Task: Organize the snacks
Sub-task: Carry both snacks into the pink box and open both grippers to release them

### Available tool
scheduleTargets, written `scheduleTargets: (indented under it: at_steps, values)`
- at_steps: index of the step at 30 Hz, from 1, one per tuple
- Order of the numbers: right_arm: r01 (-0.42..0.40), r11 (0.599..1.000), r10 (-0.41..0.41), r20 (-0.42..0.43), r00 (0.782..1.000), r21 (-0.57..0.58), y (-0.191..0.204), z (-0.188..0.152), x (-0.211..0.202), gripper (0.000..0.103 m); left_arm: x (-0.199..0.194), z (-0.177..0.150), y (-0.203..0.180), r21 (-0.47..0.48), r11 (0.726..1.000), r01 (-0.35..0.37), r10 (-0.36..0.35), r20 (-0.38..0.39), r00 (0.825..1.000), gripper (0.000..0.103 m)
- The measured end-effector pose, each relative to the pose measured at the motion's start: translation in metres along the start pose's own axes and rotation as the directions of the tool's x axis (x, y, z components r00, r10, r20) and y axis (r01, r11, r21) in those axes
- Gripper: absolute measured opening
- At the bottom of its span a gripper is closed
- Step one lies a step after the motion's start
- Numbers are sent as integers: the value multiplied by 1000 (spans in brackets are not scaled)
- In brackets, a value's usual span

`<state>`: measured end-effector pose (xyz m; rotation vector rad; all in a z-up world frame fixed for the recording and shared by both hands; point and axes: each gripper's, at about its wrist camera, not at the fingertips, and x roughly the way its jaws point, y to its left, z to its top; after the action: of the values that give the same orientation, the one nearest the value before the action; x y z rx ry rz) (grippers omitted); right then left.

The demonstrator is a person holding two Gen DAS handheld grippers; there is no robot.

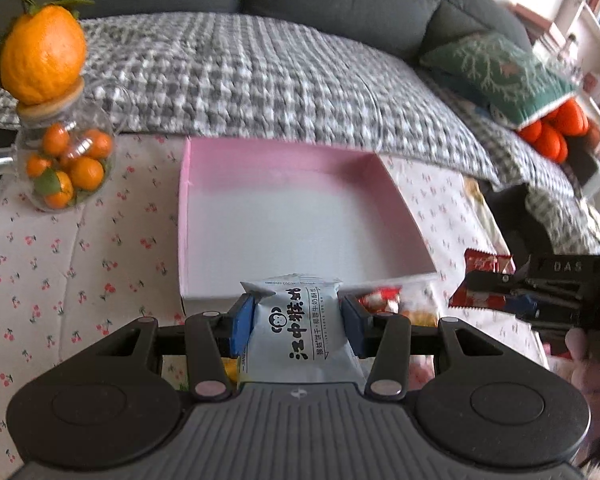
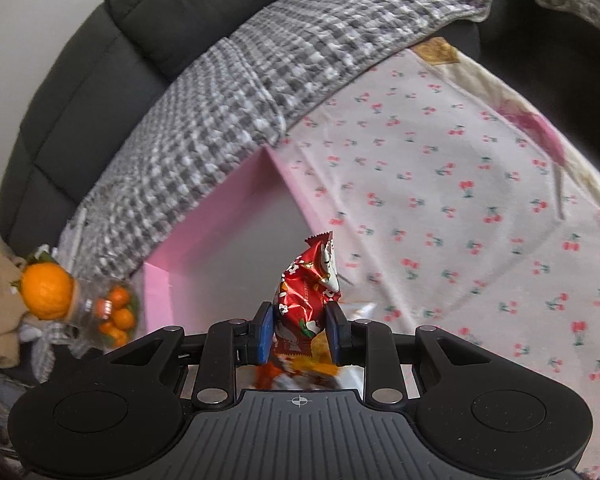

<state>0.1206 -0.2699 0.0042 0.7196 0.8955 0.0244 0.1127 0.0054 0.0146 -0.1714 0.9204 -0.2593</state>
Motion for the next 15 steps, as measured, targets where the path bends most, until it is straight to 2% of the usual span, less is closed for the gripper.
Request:
scheduleTargets:
  at_steps: [7, 11, 15]
  values:
    - [-77, 997, 77, 22, 997, -6, 18, 6, 20, 26, 18, 22, 5, -27, 999, -33, 34, 50, 998, 44]
    - [-86, 996, 87, 35, 996, -25, 24, 11, 37, 26, 35, 29, 10, -36, 998, -53, 56, 76, 996, 44]
    - [-86, 996, 88, 44, 995, -33, 25, 13, 55, 26, 56, 33, 10, -2, 995, -100, 99, 86, 991, 44]
